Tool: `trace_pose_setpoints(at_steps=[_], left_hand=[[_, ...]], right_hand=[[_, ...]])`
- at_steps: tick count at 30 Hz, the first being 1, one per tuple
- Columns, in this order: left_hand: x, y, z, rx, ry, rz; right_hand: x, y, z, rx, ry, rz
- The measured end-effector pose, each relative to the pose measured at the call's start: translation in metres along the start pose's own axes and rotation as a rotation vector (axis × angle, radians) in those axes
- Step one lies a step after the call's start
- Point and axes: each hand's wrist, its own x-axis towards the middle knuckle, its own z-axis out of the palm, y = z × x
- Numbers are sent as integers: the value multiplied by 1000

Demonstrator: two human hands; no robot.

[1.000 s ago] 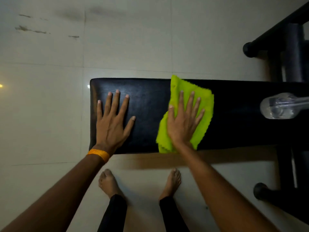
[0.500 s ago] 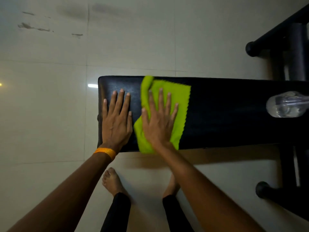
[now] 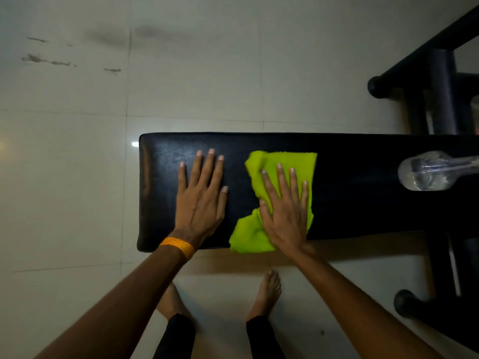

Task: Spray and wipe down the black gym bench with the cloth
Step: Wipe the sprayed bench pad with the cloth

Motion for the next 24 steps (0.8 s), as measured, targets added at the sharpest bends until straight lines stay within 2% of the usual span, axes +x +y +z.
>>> trace_pose_setpoints(at_steps=[2,3,7,9,10,13,15,16,18,21,22,24], left_hand=[[15,17,3,-15,-2,28],[22,23,4,-18,-4,31],[48,39,12,-10,-31,52],[60,48,17,-12,-44,74],[64,54,21,-15,-51,75],[67,74,32,12,-68,46],[63,79,39,61,-64,31],[61,80,40,82,-68,30],[61,80,41,110,-72,36],[61,79,41,130,-56,34],[61,79,41,130,-50,32],[61,80,39,134,-41,26]], right_hand=[[5,26,-6,12,-44,-126],[16,44,-10,8,-39,-130],[77,113,-22,40,20,173],[88,115,-26,88,51,306],[82,108,-25,61,63,303],[47,97,-19,-6,-8,25],[51,122,-24,1,-52,-122],[62,141,-27,1,-44,-106],[81,174,-33,39,7,65],[74,156,-29,52,95,334],[62,141,-26,35,102,346],[39,122,-20,28,75,184]])
